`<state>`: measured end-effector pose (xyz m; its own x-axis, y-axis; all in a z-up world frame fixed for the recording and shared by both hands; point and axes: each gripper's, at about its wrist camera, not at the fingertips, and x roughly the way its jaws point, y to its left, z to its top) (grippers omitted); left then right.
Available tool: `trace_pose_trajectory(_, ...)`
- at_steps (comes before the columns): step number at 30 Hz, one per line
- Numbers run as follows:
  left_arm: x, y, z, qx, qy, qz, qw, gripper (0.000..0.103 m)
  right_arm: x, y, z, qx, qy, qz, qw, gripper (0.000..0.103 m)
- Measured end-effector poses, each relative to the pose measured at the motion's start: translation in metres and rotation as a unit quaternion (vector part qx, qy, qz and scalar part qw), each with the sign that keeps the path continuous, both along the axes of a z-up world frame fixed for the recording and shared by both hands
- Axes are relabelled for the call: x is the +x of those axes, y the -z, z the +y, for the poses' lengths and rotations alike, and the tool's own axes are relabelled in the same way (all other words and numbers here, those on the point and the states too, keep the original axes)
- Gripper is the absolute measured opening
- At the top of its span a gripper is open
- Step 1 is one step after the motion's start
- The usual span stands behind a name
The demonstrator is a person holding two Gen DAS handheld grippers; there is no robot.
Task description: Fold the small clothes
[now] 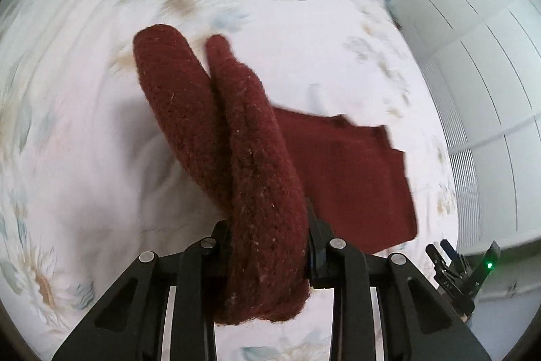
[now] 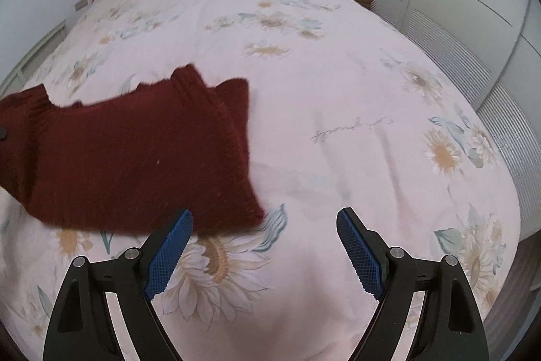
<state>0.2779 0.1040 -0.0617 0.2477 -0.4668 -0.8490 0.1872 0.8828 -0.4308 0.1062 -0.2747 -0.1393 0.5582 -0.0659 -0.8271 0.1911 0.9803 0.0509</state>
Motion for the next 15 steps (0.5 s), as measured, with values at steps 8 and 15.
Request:
trace_pose_trajectory(8, 0.007, -0.007, -0.126, 0.033, 0.079, -0.017, 0.9962, 0.024, 0.002, -0.021, -0.038, 0.003, 0.022, -0.013, 1.000, 0.088)
trace_pose_trajectory(15, -0.016, 0.041, -0.245, 0.071, 0.146, -0.007, 0.9868, 0.023, -0.007, -0.023, -0.062, 0.013, 0.034, -0.016, 0.999, 0.088)
